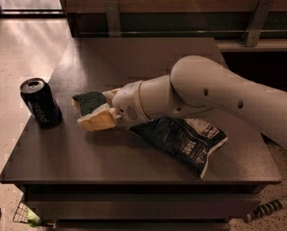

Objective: Move sponge near pepsi can

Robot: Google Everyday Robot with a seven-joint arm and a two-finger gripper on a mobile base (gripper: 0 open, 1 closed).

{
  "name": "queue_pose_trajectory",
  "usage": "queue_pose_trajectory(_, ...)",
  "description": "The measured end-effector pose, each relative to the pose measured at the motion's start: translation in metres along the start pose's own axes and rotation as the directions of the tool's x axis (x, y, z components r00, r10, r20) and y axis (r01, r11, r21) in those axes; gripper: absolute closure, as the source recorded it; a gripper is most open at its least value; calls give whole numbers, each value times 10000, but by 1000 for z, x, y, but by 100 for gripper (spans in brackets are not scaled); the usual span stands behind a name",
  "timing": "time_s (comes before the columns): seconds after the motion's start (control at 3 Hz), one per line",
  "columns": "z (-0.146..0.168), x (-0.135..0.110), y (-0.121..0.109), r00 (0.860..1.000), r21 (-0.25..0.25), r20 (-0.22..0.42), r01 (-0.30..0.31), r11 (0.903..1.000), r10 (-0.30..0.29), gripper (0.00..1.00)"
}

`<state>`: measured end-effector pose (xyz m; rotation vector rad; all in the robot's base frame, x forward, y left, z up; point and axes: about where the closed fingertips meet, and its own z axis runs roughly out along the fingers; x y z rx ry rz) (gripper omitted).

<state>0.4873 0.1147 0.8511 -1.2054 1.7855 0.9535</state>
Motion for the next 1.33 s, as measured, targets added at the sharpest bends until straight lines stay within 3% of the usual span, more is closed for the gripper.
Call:
queue_pose_trajectory(0.67, 2, -2, 4, 10000, -44, -21, 69, 10000, -69, 4)
queue_pose_trajectory(1.33, 2, -3, 5, 10000, -52, -27, 92, 9999, -92, 0)
